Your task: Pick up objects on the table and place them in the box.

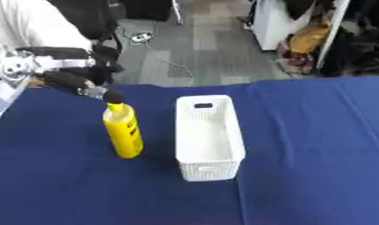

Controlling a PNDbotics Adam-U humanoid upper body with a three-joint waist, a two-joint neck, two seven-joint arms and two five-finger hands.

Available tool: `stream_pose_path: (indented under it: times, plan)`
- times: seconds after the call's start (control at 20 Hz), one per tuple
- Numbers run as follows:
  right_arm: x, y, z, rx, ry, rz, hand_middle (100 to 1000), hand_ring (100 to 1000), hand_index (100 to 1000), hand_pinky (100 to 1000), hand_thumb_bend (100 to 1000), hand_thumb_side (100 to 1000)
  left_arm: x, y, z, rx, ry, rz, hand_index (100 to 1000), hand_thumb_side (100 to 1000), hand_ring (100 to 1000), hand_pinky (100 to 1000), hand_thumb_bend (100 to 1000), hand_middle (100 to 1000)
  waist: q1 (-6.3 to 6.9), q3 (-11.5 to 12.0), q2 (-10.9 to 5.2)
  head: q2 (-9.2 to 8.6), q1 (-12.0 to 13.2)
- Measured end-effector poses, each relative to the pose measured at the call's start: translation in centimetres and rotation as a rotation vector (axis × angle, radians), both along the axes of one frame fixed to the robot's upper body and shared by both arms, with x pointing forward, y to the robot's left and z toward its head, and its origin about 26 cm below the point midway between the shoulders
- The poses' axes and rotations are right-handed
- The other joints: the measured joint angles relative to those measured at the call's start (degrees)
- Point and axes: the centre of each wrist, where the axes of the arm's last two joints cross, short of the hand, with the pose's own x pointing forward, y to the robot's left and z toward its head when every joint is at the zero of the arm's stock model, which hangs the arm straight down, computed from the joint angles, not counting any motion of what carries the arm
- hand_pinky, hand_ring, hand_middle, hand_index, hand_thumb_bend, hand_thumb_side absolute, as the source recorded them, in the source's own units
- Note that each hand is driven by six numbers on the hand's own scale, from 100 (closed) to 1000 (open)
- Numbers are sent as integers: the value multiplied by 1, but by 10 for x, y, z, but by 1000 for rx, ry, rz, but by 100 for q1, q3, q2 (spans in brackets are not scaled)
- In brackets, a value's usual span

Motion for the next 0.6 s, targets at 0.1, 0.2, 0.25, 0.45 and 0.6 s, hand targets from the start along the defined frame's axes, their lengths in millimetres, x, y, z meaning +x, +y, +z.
stream_pose_path:
  times: [0.1, 0.2, 0.25, 0.45, 0.6]
  plan:
    - [0, 0, 0, -16, 13, 2, 555, 546, 884, 439, 133, 904, 3, 1, -1, 15, 3, 10, 992, 962, 901, 890, 1000, 926, 1, -11, 0, 13, 10]
    - [0, 0, 0, -23, 19, 2, 555, 546, 884, 439, 131, 903, 6, 1, -3, 32, 8, 18, 992, 959, 901, 892, 1000, 926, 2, -16, 0, 32, 35]
    - [0, 0, 0, -24, 21, 3, 556, 547, 885, 440, 130, 904, 7, 2, -4, 41, 13, 21, 993, 963, 901, 892, 1000, 926, 3, -21, 0, 35, 53]
    - [0, 1, 1, -26, 19, 5, 556, 547, 885, 440, 127, 904, 12, 4, -9, 75, 33, 33, 992, 961, 901, 896, 1000, 924, 4, -35, 1, 84, 61]
    - [1, 1, 2, -25, 16, 7, 557, 548, 886, 441, 126, 904, 14, 6, -11, 93, 46, 41, 993, 957, 900, 900, 1000, 924, 4, -45, 11, 87, 61]
